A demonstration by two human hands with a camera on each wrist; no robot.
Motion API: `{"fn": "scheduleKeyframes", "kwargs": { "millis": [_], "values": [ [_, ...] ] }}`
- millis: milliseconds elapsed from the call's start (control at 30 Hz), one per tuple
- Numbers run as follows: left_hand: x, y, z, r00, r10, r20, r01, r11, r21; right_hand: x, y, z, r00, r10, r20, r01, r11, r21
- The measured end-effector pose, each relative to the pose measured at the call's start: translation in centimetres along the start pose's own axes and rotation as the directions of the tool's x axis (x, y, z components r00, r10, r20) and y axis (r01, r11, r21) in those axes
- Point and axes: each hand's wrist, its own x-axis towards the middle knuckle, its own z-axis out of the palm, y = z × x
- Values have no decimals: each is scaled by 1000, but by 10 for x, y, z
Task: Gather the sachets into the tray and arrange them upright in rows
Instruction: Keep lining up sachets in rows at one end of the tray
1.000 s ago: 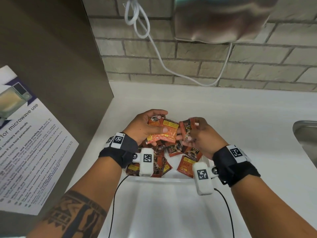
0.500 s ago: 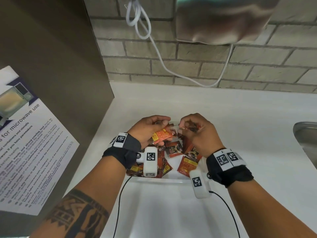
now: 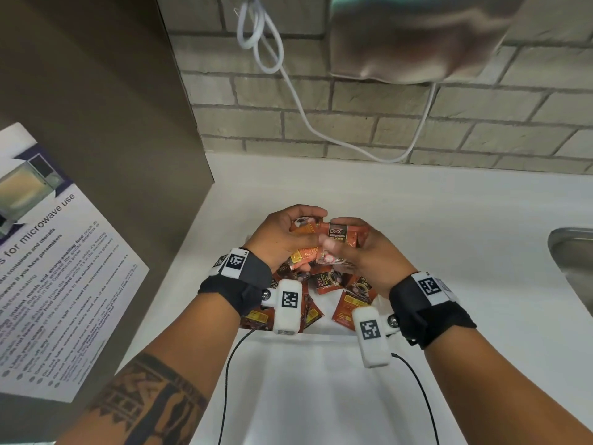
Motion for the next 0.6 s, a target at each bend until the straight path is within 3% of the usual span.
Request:
{"fn": "scheduleKeyframes", "kwargs": {
  "millis": [67, 200, 367, 600],
  "values": [
    [2, 0, 3, 1000, 0, 10, 0, 1000, -10, 1, 1, 1, 999, -44, 31, 46, 998, -49],
    [2, 1, 0, 998, -55, 17, 57, 991, -122, 1, -3, -3, 997, 11, -75, -1, 992, 127],
    [4, -1, 2, 996, 36, -77, -38, 999, -19, -1, -6, 3, 999, -22, -27, 23, 998, 52],
    [3, 1, 12, 988, -71, -140, 67, 997, -34, 1, -2, 1, 998, 11, -59, -11, 1000, 12]
  ]
}}
